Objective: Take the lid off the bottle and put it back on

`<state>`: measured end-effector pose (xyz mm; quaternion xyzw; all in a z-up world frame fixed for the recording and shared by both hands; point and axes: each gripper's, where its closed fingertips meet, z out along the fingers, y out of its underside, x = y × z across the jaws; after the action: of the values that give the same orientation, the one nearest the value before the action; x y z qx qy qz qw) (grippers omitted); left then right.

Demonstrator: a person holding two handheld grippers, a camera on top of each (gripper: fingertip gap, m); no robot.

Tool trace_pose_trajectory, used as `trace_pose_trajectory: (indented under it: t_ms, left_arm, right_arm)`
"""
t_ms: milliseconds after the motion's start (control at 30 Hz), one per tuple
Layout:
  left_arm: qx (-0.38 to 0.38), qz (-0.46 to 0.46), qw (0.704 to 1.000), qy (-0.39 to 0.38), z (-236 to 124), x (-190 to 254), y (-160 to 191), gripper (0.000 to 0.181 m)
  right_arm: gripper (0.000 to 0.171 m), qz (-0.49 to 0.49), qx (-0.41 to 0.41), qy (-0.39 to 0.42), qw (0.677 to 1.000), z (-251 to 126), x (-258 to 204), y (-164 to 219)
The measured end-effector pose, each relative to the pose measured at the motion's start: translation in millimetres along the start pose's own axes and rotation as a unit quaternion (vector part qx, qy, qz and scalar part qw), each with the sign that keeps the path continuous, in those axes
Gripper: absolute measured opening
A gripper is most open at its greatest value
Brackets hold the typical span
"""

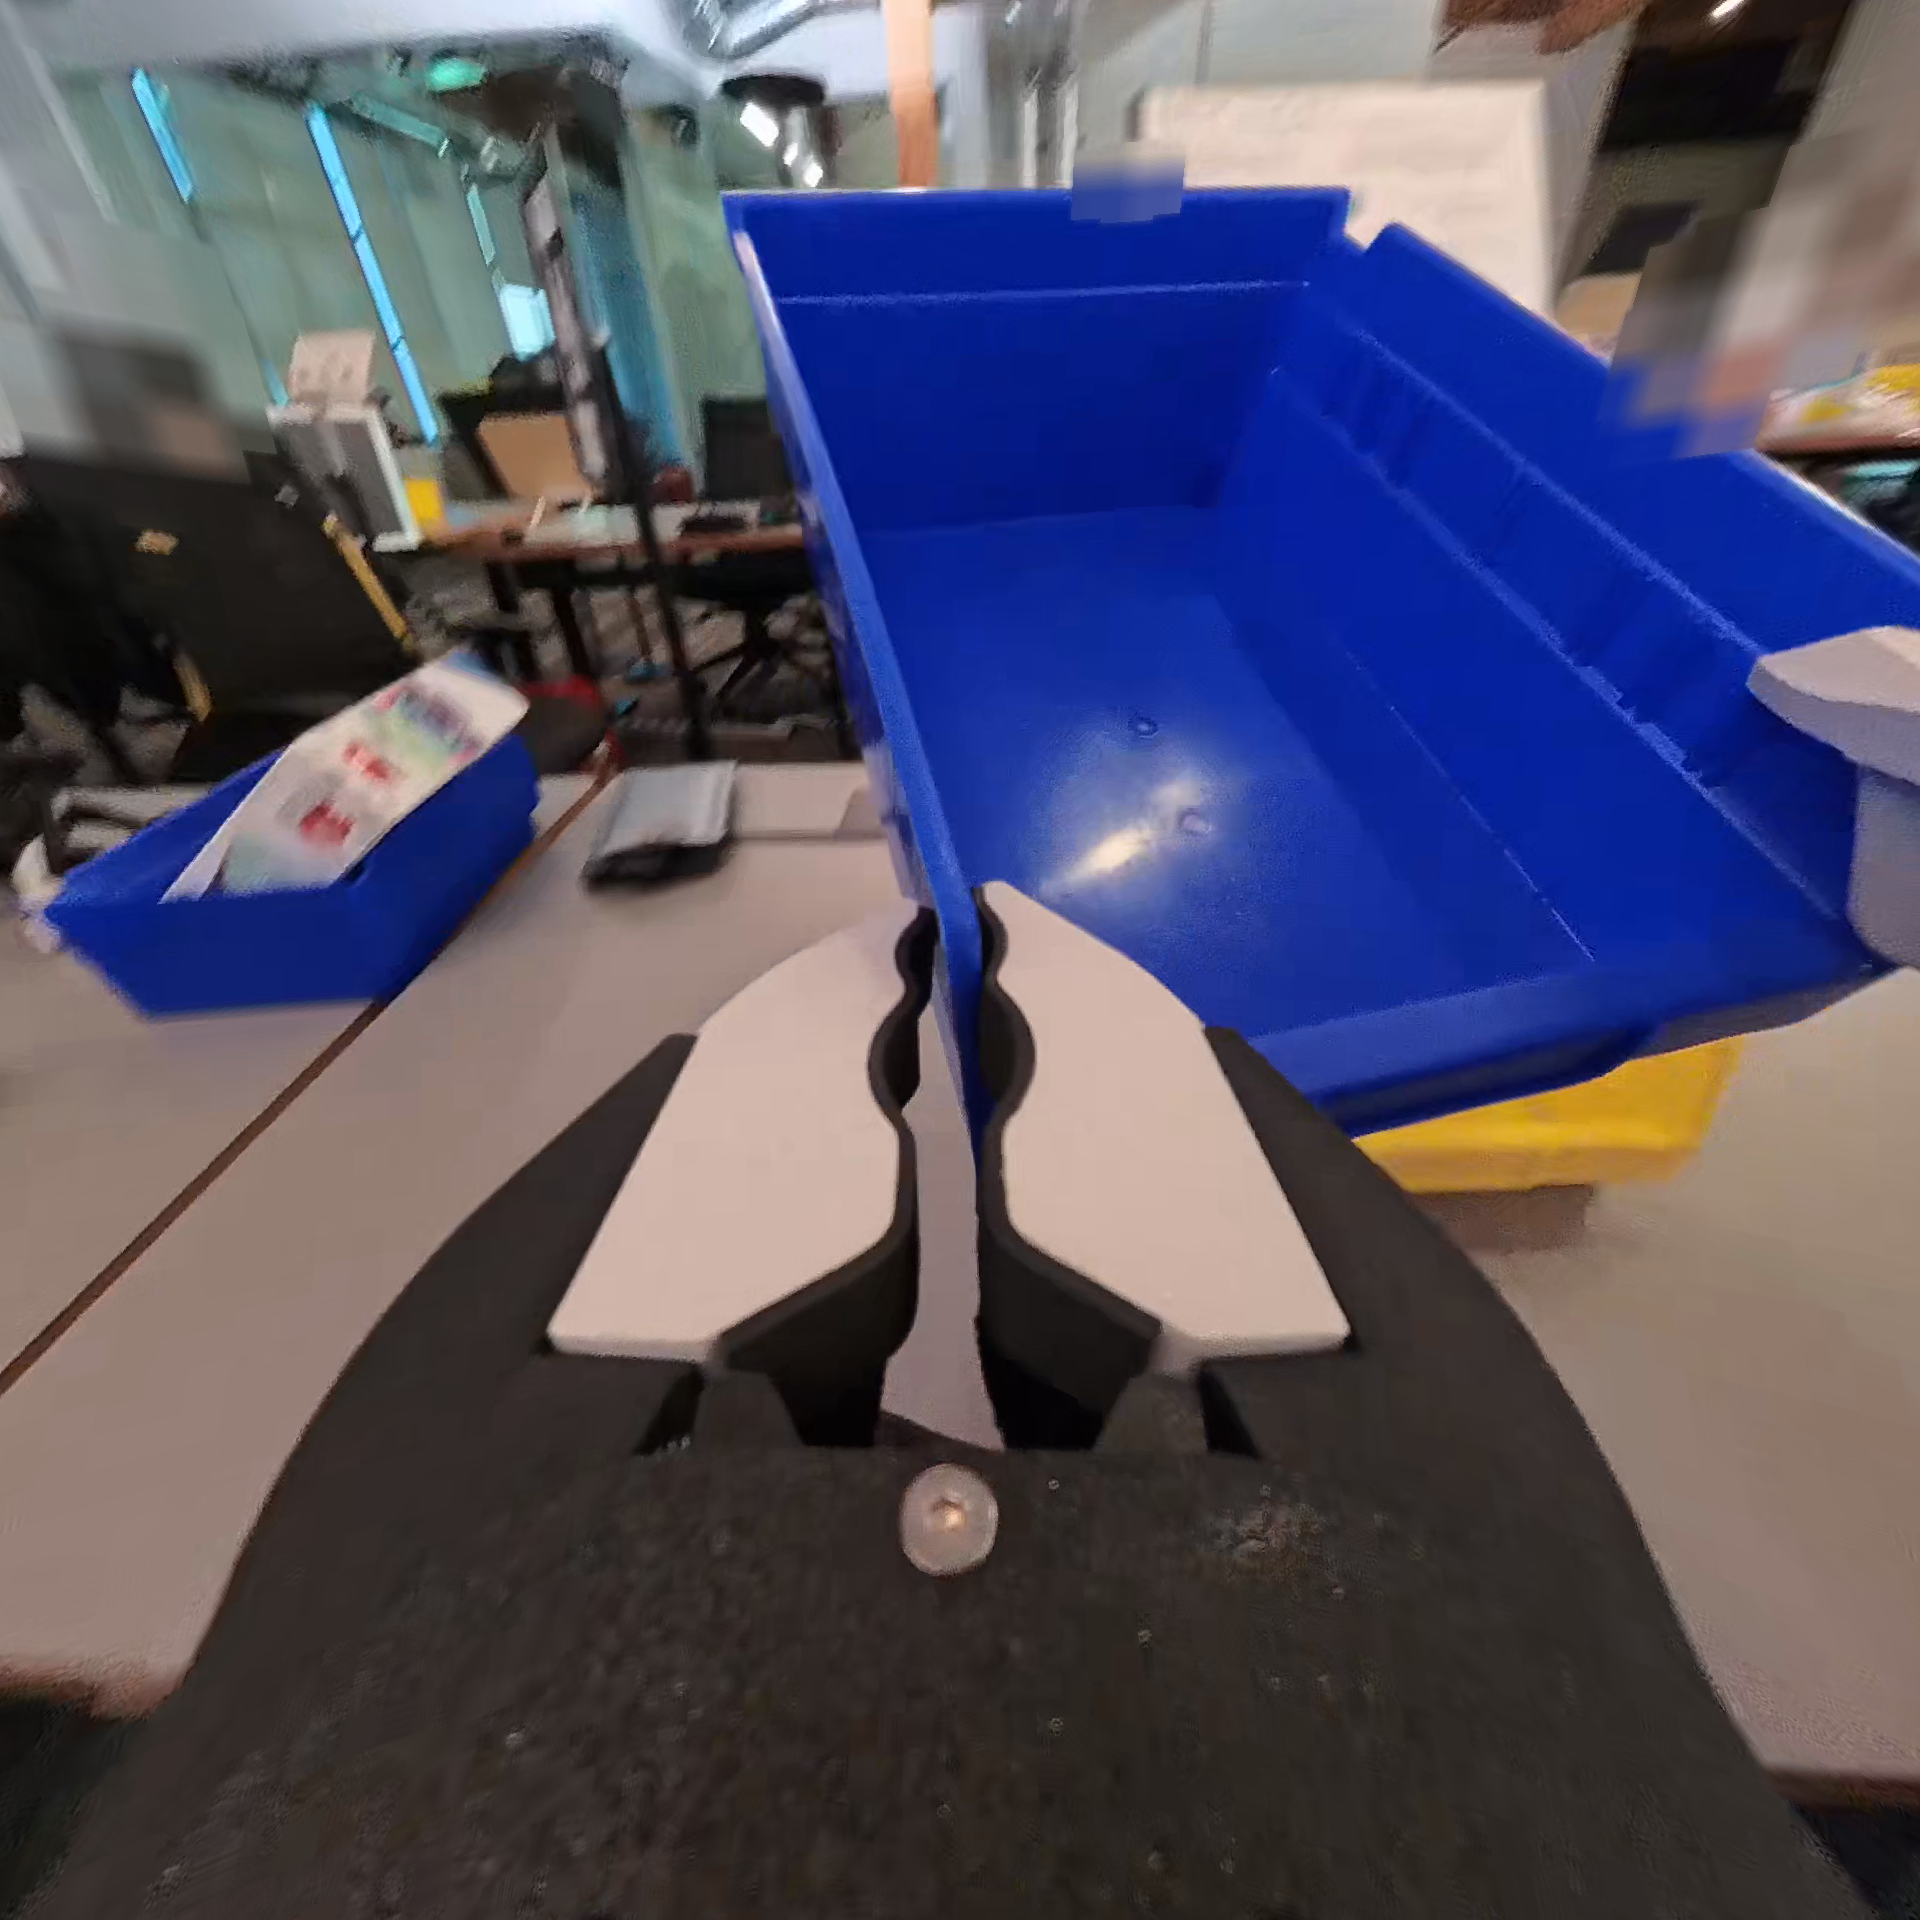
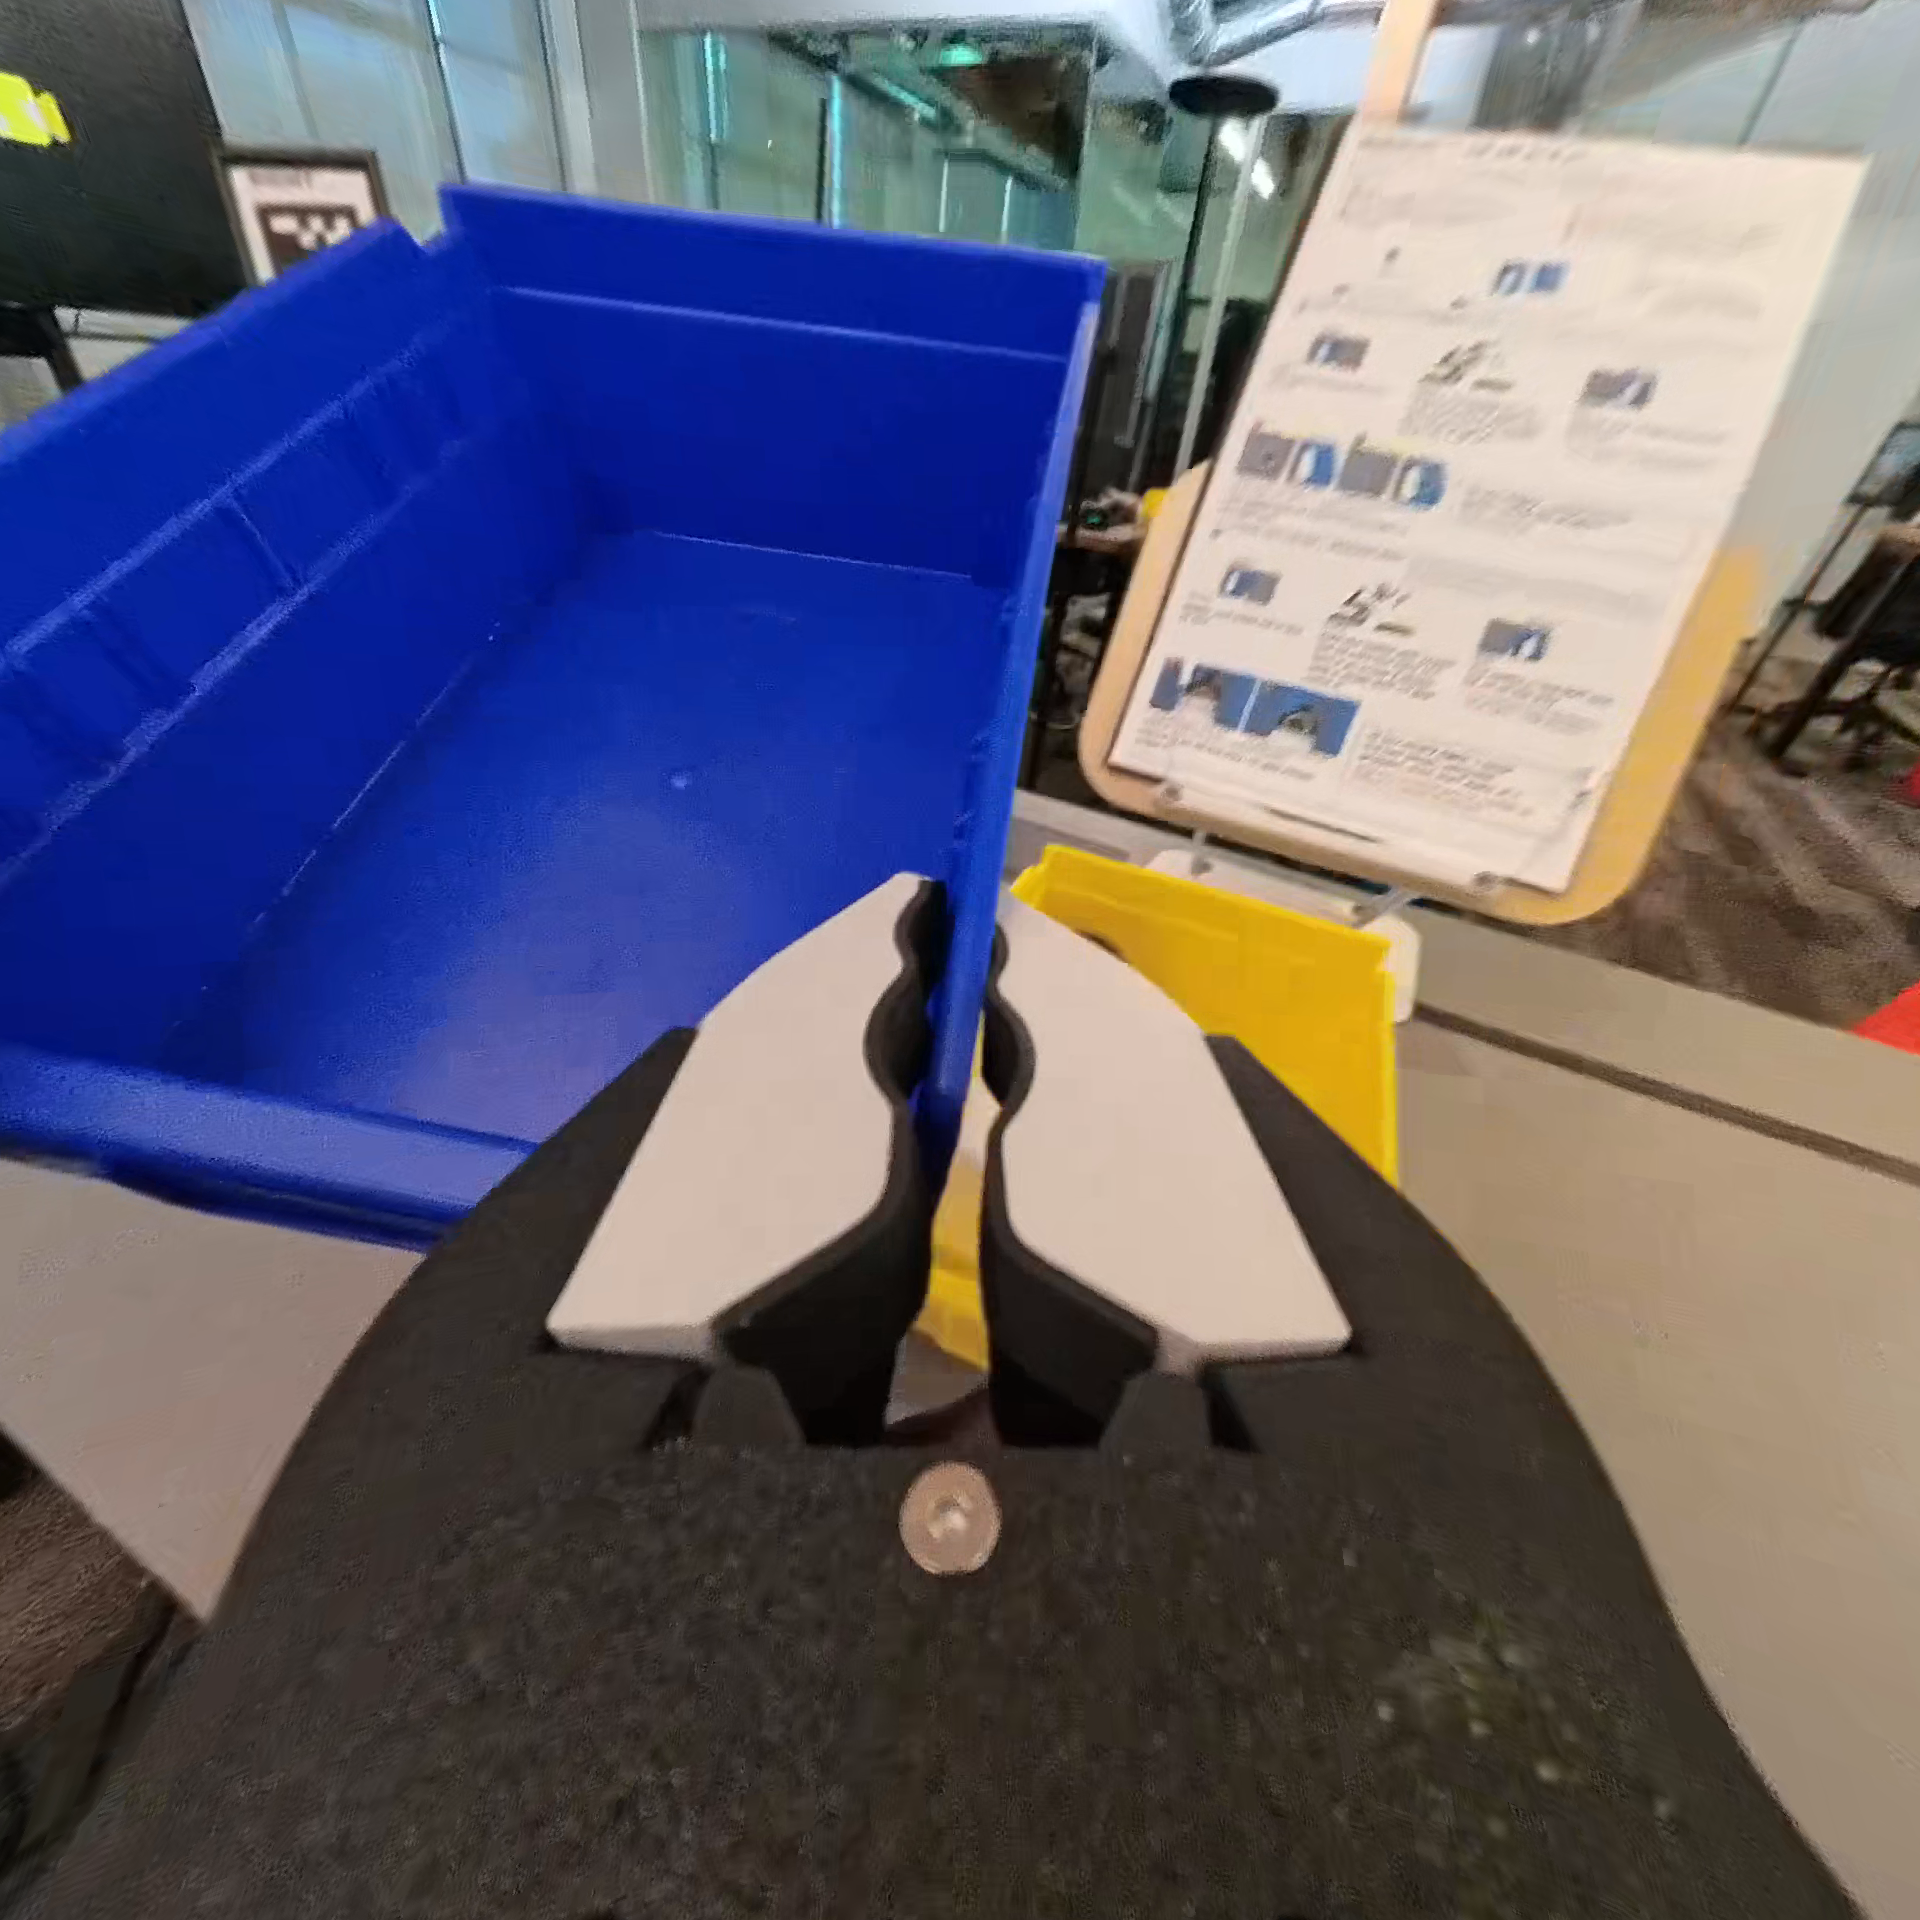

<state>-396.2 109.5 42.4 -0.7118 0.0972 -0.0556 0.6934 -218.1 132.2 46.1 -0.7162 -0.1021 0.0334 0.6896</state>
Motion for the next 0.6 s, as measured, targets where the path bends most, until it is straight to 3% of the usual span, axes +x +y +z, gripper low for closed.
trace_pose_trajectory:
  t_ms: [100, 200, 400, 600]
  left_arm:
    - [0.025, 0.018, 0.998, 0.055, 31, 69, -28, 0.005]
    - [0.030, 0.021, 0.994, 0.105, 69, 161, -33, 0.005]
    - [-0.061, 0.017, 0.974, 0.217, 127, 352, 31, 0.005]
    - [-0.114, 0.067, 0.966, 0.222, 142, 442, 97, 0.005]
  right_arm:
    - [0.004, -0.013, 0.012, 0.055, 0.998, -23, 72, -20]
    - [0.006, -0.008, -0.040, 0.104, 0.994, -43, 162, -8]
    - [0.004, -0.009, -0.162, 0.218, 0.962, -93, 346, 60]
    - [0.005, 0.088, -0.217, 0.185, 0.955, -112, 431, 177]
